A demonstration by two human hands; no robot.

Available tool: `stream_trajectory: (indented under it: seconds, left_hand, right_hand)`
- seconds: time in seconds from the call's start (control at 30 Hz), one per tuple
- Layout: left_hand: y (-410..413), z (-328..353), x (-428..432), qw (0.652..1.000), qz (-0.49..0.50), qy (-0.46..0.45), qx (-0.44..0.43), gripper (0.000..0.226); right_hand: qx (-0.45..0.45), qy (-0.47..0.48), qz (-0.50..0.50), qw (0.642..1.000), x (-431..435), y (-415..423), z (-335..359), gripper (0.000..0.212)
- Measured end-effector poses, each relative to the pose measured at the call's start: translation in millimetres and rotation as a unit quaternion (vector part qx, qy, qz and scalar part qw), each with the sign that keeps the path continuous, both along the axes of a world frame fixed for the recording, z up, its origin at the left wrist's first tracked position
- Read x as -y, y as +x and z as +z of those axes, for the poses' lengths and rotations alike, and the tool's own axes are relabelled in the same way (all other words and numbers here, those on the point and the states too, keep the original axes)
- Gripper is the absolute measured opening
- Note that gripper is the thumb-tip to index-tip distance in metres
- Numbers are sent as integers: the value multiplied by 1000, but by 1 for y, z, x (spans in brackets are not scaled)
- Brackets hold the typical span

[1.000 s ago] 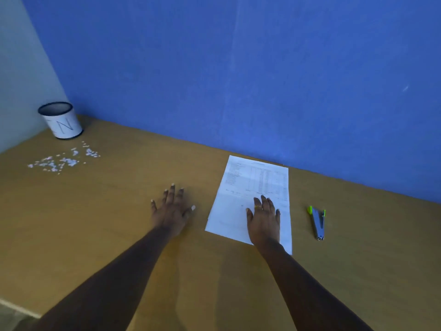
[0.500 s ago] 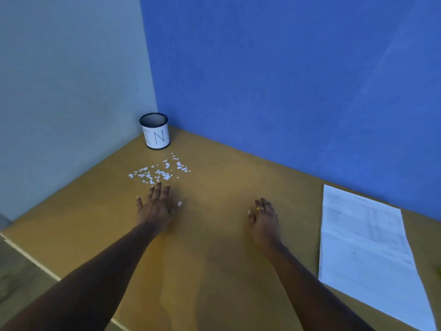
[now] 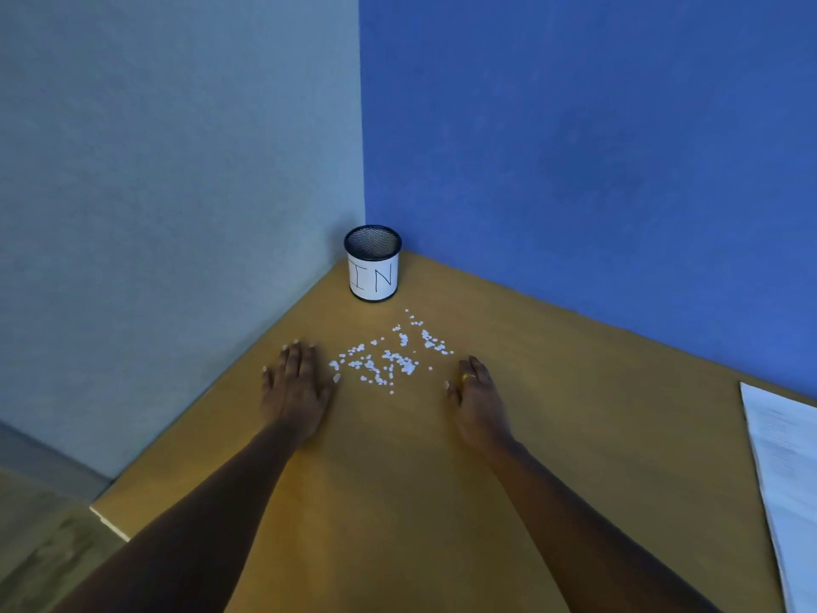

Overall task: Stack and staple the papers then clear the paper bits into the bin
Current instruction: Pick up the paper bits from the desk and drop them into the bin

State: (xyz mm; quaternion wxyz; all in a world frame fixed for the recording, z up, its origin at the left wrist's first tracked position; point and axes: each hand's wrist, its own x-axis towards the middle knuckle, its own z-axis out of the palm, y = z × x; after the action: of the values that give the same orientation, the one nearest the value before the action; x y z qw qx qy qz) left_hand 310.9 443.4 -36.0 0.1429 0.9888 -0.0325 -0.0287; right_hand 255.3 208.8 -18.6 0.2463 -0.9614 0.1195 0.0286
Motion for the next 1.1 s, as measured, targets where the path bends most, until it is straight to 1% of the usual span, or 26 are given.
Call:
stream_trajectory:
  seconds: [0.4, 0.47, 0.57, 0.73, 0.83, 0.9, 1.0, 1.1]
  left_hand:
    - [29, -14, -11, 999, -21, 12, 33, 67]
    - [31, -15, -12, 999, -25, 24, 32, 72]
    - [31, -17, -12, 999, -29, 18, 37, 91]
    - [31, -19, -14, 999, -30, 13, 39, 93]
    - [31, -19, -14, 999, -30, 11, 41, 92]
    - [31, -19, -14, 999, -29, 11, 39, 93]
    - [31, -19, -13, 999, -28, 14, 40, 93]
    - [31, -18, -13, 998, -27, 16, 45, 86]
  right_hand:
    - [-39, 18, 21, 999, -33, 53, 2, 57]
    - [-42, 15, 36, 998, -36, 60, 4, 57]
    - [-66, 1, 63, 996, -37, 65, 6, 55]
    - [-74, -11, 106, 992, -38, 62, 10, 50]
    - [-70, -48, 110, 990, -40, 59, 9, 50]
    - [-51, -87, 110, 989, -42, 59, 8, 50]
    - [-33, -131, 132, 982, -44, 56, 11, 45]
    - [-31, -154, 157, 975, -43, 56, 15, 39]
